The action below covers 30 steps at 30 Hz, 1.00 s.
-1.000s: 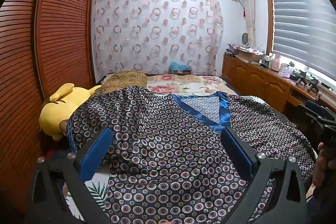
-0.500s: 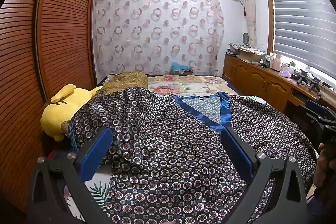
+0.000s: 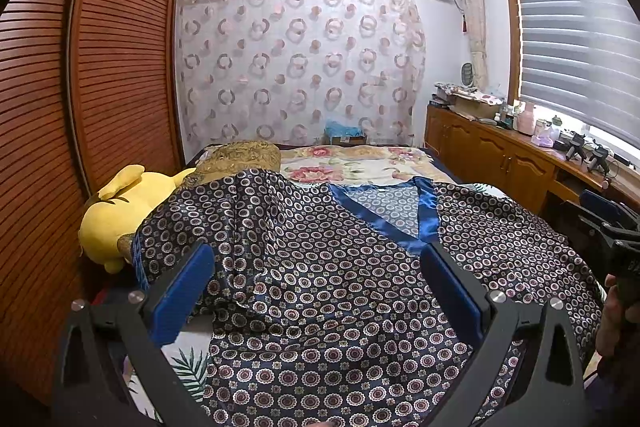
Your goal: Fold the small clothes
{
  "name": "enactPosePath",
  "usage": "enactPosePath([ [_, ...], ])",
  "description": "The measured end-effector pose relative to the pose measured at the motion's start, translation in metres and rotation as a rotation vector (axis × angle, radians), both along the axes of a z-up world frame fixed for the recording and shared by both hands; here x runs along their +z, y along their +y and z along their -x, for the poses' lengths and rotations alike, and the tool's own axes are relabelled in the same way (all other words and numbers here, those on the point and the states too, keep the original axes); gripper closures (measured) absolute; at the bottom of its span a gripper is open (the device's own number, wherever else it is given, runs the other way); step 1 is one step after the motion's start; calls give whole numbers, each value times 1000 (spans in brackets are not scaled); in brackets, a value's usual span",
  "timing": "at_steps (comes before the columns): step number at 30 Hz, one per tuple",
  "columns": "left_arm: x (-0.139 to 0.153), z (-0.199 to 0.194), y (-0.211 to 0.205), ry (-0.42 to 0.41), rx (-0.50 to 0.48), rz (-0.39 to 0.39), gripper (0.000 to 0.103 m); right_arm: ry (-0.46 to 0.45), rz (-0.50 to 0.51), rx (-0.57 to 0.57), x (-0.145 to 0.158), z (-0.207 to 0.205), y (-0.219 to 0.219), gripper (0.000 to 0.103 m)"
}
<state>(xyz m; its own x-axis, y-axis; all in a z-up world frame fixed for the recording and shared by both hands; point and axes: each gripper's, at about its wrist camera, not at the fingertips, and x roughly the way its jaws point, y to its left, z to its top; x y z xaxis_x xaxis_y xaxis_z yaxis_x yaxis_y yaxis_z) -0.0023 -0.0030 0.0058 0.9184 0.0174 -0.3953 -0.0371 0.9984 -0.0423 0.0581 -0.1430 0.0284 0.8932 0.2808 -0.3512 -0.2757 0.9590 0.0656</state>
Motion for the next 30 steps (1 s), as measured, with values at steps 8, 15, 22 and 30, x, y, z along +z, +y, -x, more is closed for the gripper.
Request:
enactPosePath([
  [8,5,3,-3,-4,2,-3,0,0,1,-1,1,1,1,0],
  [15,7,4,-2,-3,4,-6,0,0,0,-1,0,0,2,0],
  [22,7,4,-3,-3,5,-7,0,0,0,-1,0,0,2,0],
  [30,7,3,-3,-3,5,-8,0,0,1,-1,0,0,3,0],
])
